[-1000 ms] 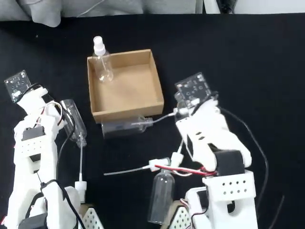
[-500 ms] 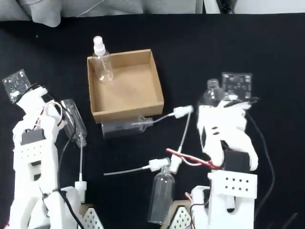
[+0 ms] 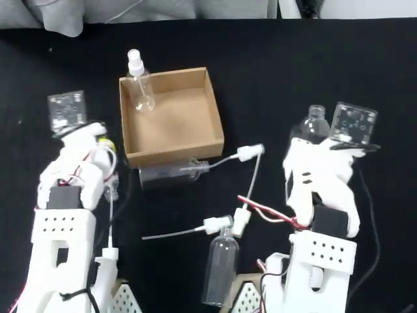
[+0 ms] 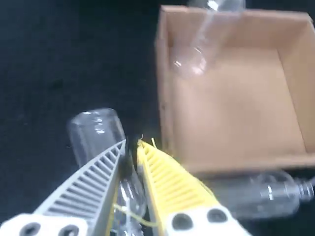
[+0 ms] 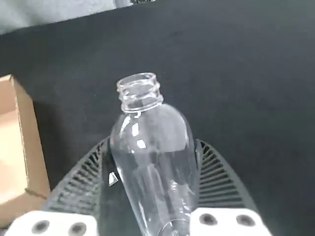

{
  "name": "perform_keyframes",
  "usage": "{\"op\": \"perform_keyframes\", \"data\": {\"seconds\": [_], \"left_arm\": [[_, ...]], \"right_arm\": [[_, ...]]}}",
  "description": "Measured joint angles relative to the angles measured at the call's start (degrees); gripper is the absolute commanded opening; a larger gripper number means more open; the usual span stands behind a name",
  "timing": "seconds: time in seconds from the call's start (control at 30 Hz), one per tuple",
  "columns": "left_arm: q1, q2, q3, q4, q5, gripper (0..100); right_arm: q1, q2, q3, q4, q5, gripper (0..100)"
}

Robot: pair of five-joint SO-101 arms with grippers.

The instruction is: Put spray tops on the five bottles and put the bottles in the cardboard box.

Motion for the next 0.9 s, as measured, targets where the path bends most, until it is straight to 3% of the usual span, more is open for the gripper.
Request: {"op": "perform_keyframes", "data": {"seconds": [0.27, 0.47, 0.7, 0.9], "left_arm": [[10.46, 0.0, 0.0, 4.22, -6.07, 4], [19.08, 0.0, 0.0, 5.54, -8.62, 18], [27.87, 2.29, -1.58, 11.6, -9.14, 18], [35.78, 12.92, -8.97, 18.02, -9.14, 18]], "right_arm": [[0.35, 0.0, 0.0, 0.0, -1.23, 10.2], [0.35, 0.0, 0.0, 0.0, -1.23, 10.2], [0.35, 0.0, 0.0, 0.0, -1.23, 10.1], [0.35, 0.0, 0.0, 0.0, -1.23, 10.1]]}}
